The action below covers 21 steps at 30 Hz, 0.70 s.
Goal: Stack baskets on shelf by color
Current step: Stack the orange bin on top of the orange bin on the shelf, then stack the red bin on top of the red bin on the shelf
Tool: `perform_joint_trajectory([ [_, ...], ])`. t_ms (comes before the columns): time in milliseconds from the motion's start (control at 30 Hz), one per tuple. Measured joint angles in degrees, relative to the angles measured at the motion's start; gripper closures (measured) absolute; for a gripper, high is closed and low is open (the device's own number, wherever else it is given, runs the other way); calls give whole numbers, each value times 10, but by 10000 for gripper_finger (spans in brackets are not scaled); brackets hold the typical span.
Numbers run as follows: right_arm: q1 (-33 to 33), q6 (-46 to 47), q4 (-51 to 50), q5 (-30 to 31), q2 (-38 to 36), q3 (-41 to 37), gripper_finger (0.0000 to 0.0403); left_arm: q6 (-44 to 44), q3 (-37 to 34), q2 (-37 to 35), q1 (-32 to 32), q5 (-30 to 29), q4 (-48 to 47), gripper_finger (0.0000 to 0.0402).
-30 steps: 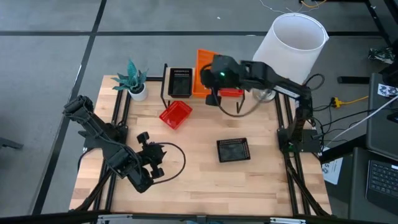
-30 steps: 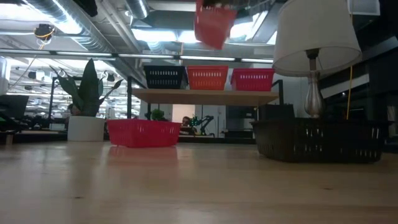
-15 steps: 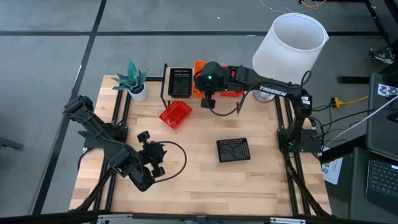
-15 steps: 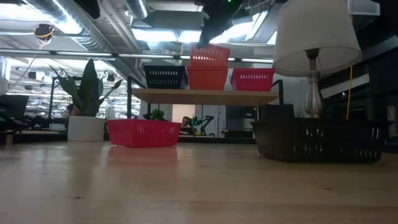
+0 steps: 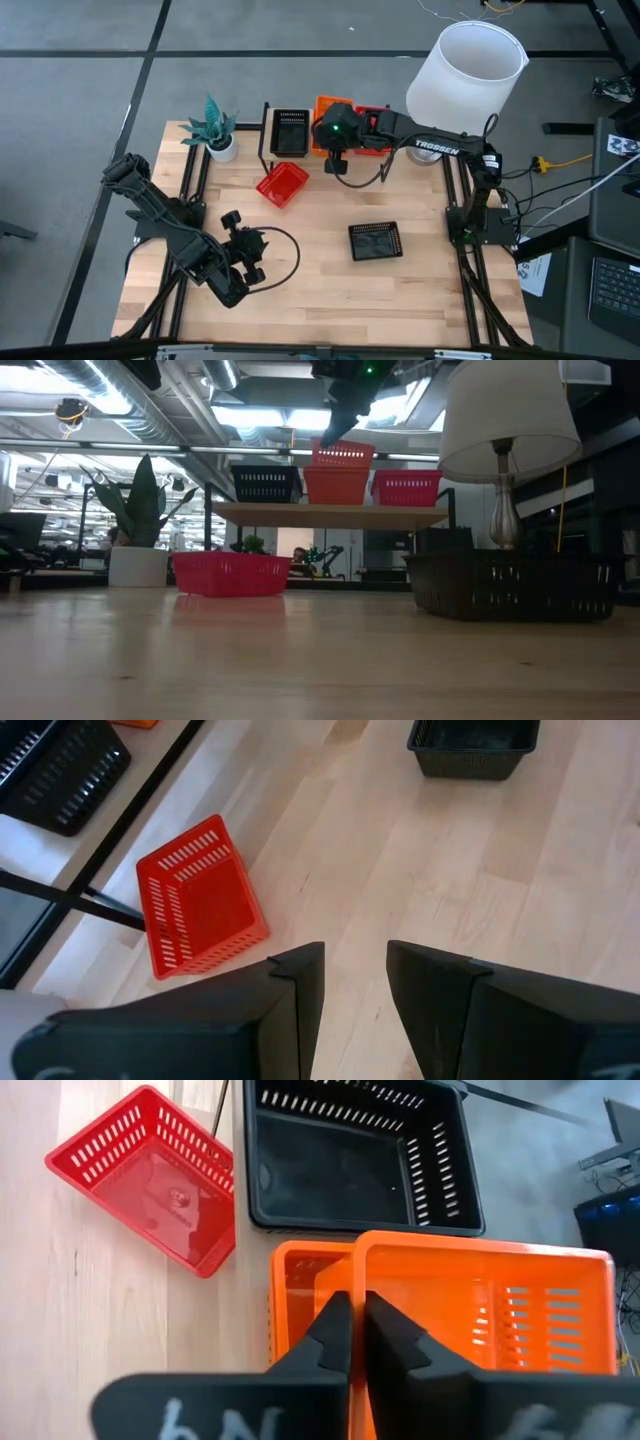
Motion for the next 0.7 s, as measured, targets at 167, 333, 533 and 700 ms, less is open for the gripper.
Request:
perform_joint_trajectory([
  [167, 0, -1, -2, 0, 0, 0, 357, 0, 0, 0, 0, 0, 0, 298],
  [333, 0, -4, -4, 0, 0, 0, 313, 0, 0, 0, 0, 0, 0, 298],
  [533, 0, -10, -18, 0, 0, 0, 275, 0, 0, 0, 0, 0, 0, 298],
  [700, 13, 9, -59, 1, 0, 39, 258, 0, 0, 0, 0, 0, 0, 298],
])
